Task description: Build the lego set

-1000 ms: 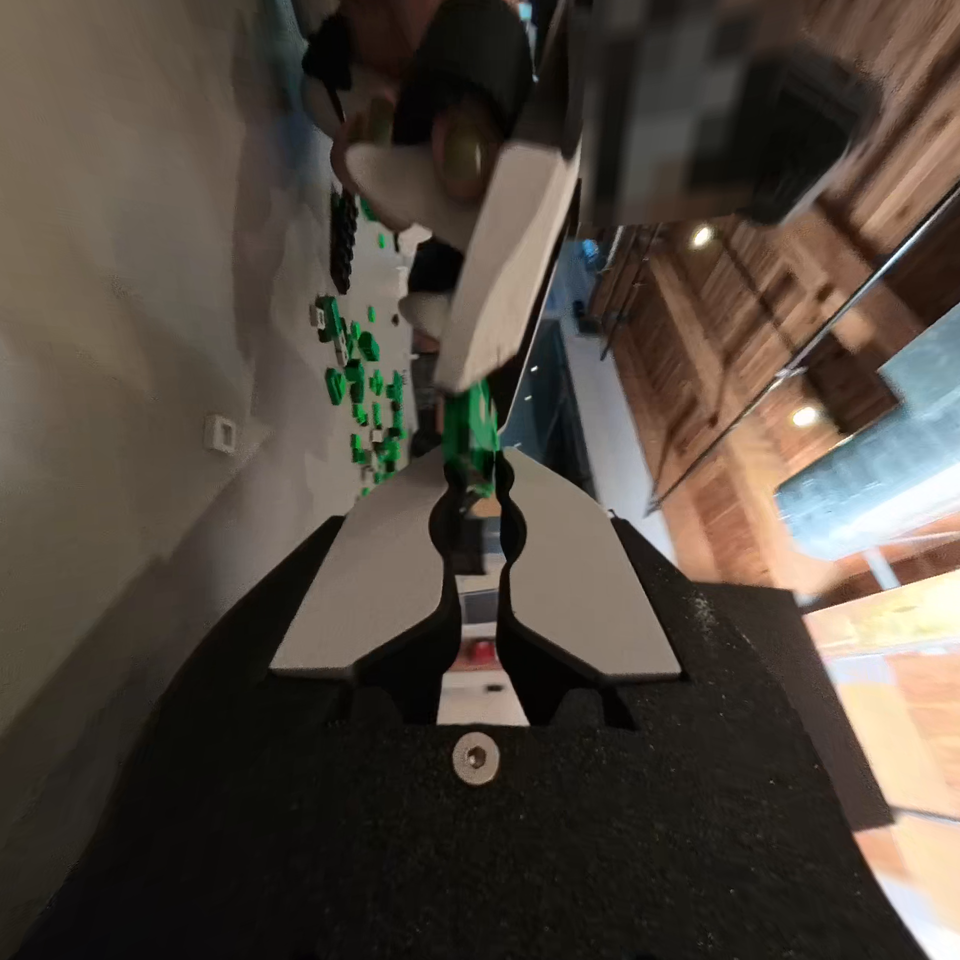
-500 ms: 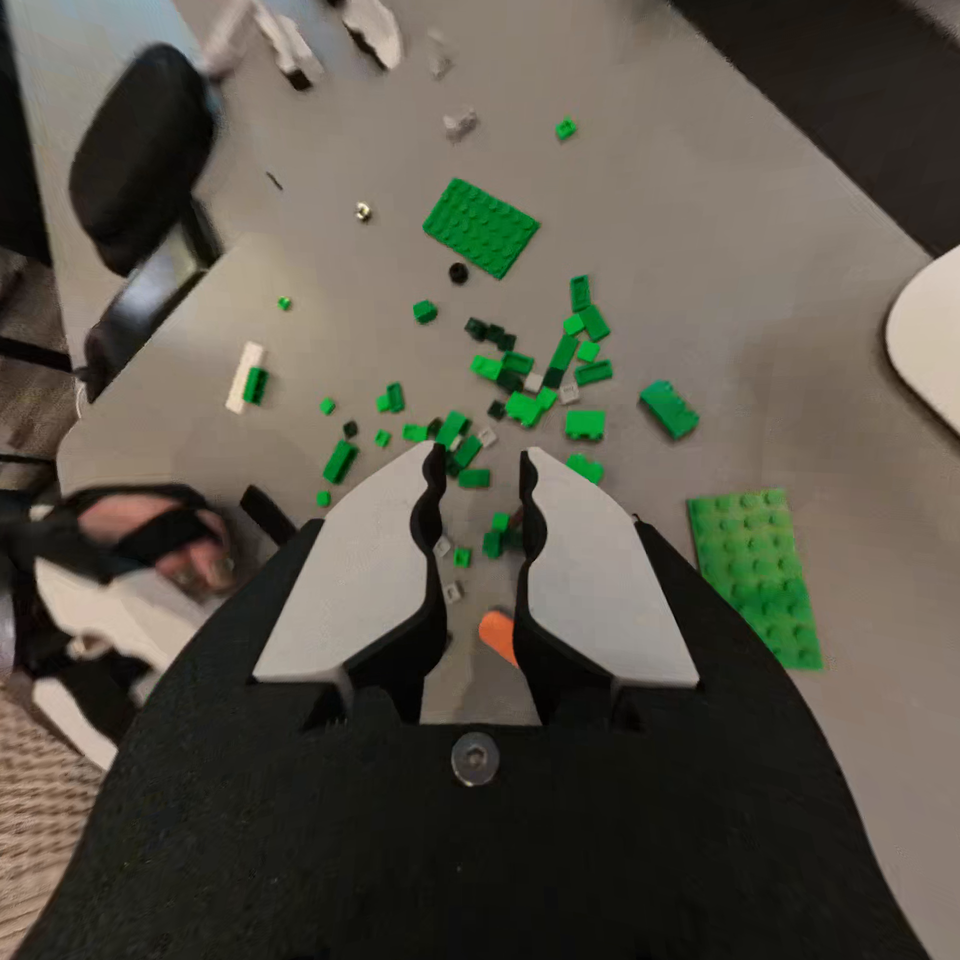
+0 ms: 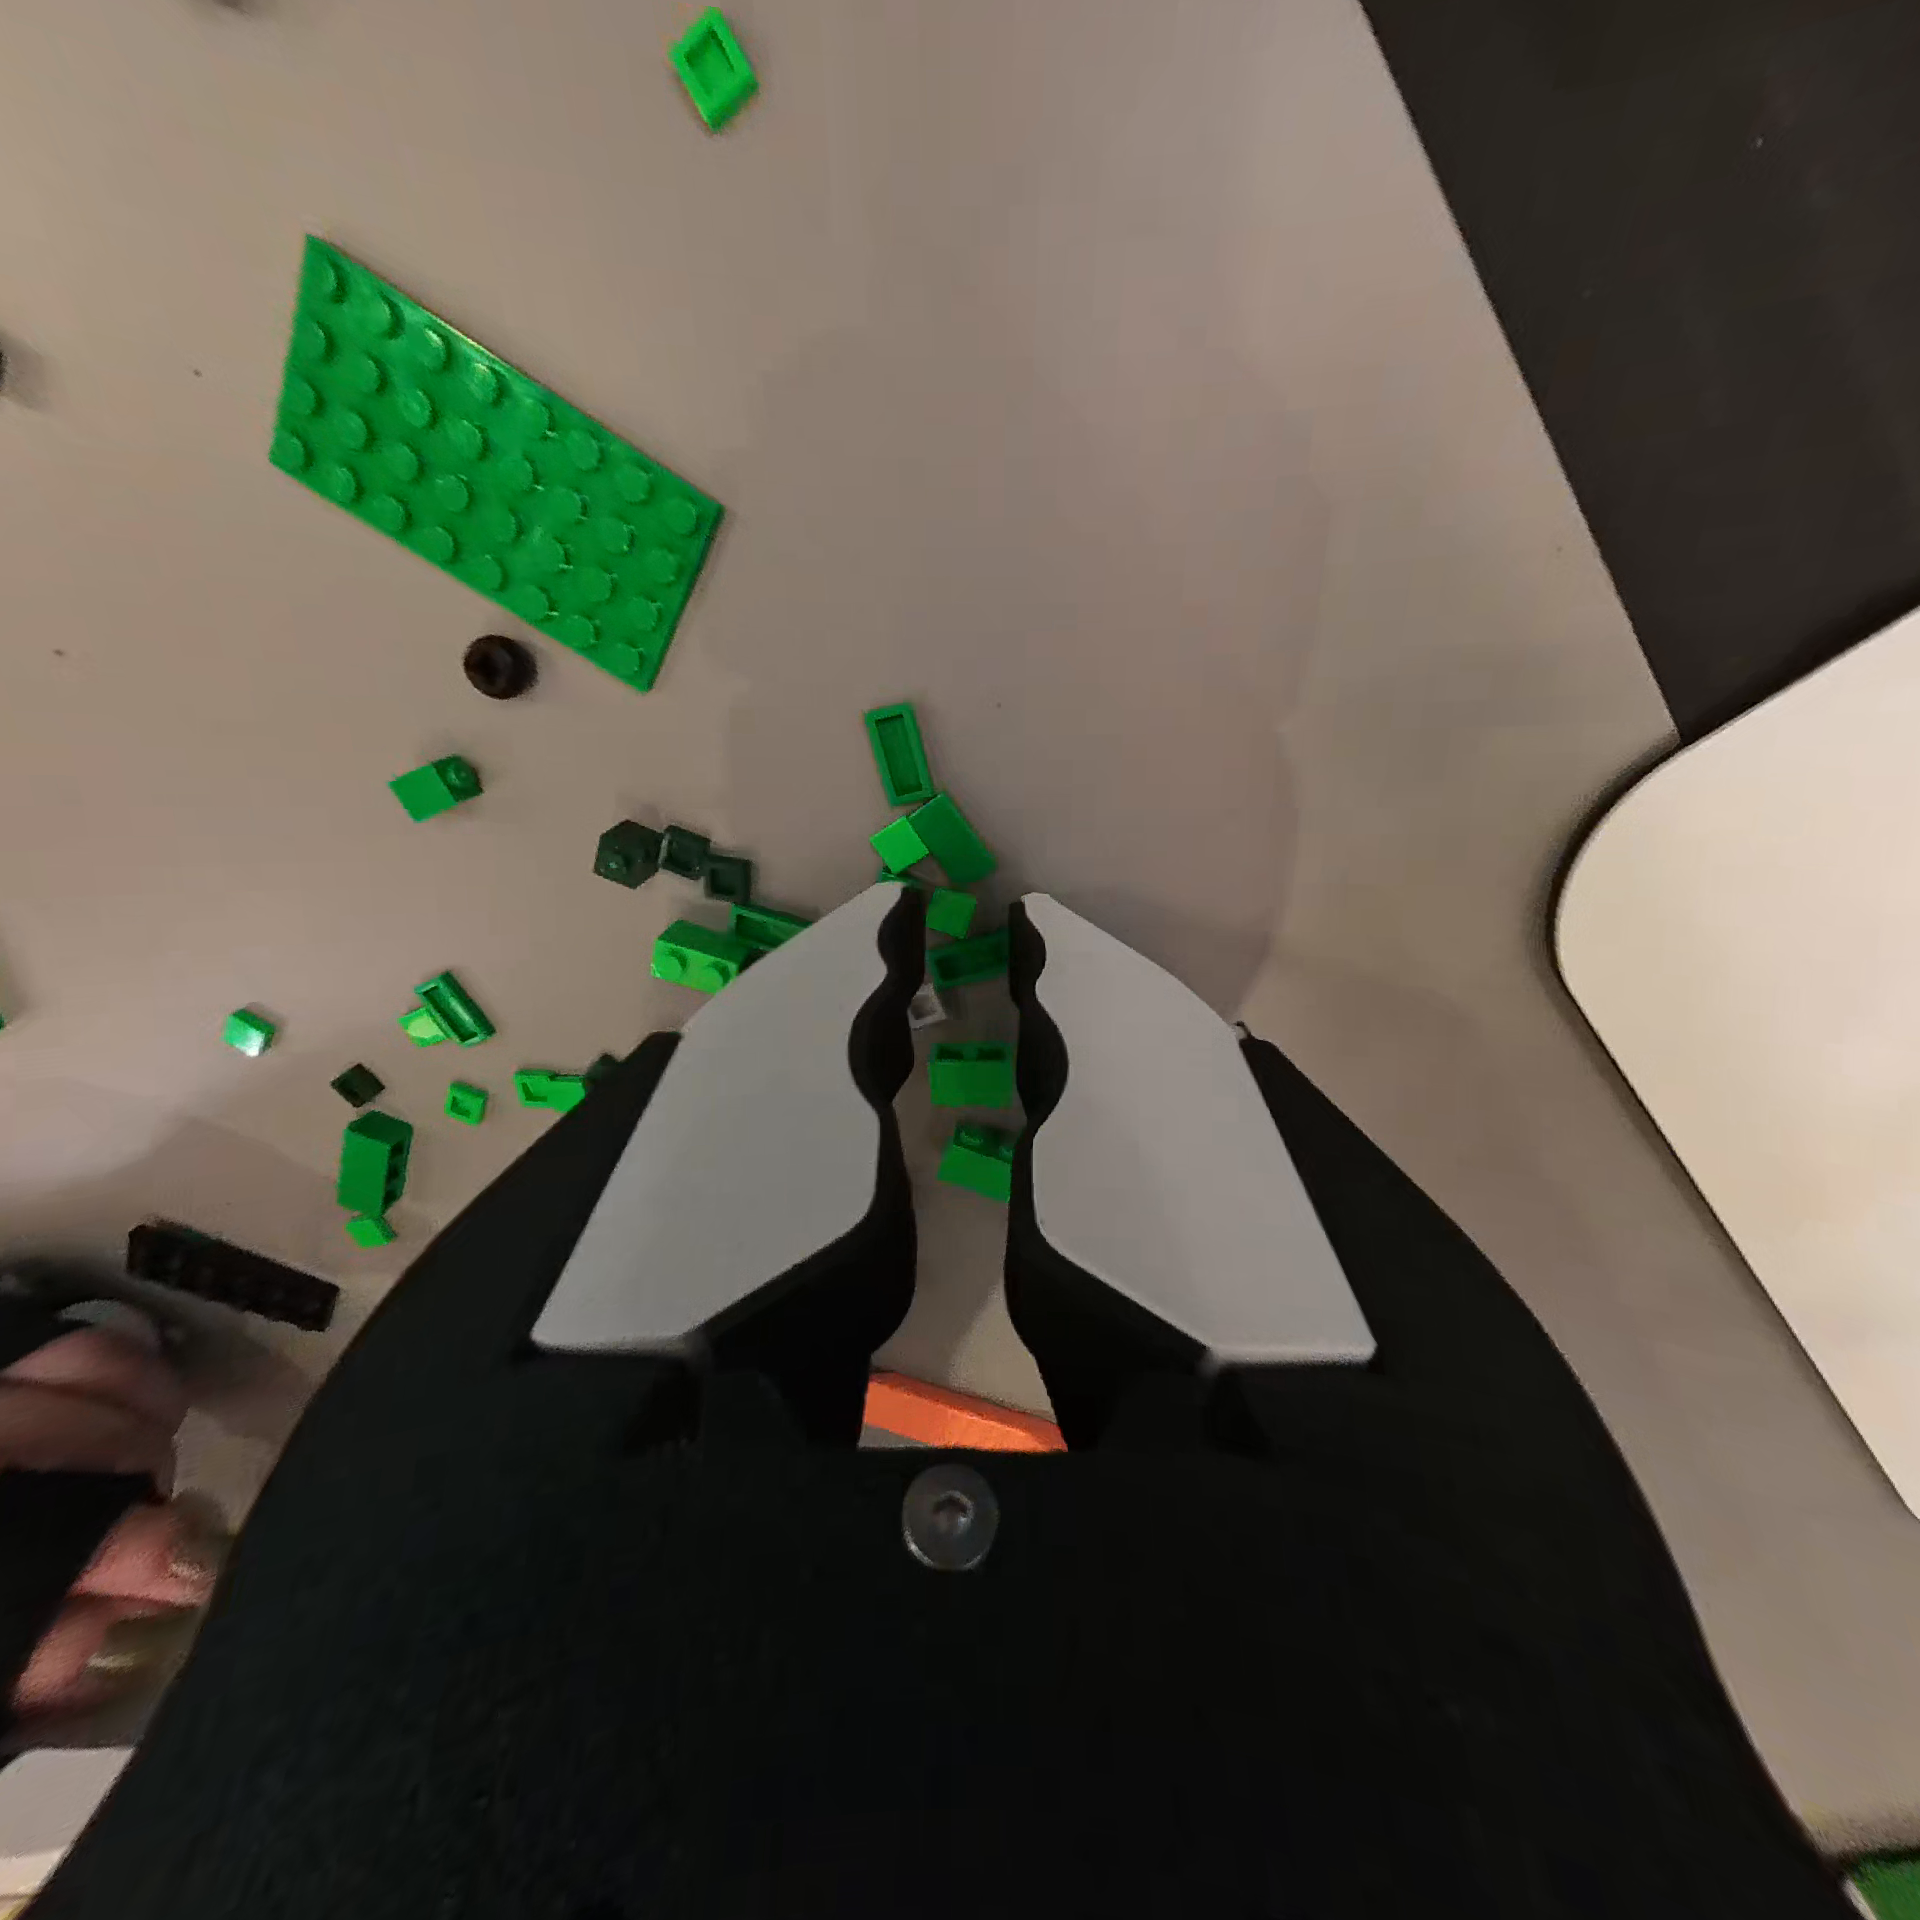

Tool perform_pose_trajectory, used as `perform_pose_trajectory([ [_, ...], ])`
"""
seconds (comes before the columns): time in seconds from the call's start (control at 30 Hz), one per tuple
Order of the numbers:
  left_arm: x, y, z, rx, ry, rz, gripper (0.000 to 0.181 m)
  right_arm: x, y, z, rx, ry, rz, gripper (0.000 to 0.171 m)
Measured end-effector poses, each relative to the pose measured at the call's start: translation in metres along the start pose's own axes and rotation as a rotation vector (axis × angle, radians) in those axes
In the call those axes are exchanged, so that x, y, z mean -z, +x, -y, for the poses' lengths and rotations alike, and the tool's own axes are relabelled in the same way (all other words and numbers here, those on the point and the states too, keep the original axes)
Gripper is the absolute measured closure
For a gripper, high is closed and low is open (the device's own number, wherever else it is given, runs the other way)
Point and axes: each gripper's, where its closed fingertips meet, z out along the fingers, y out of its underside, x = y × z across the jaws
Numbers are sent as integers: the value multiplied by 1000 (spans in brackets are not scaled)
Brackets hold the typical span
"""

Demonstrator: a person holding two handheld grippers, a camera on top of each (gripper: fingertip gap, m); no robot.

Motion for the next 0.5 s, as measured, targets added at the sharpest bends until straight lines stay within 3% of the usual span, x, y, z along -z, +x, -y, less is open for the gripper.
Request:
perform_pose_trajectory([
  [0.33, -1, 1, -1, -5, -11, -7, 109, 9, 9, -4, 99, 21, -103, 168],
  [0.5, 0, 3, -2, 3, -10, -32, 109, 39, -9, -34, 192, 102, 5, 169],
])
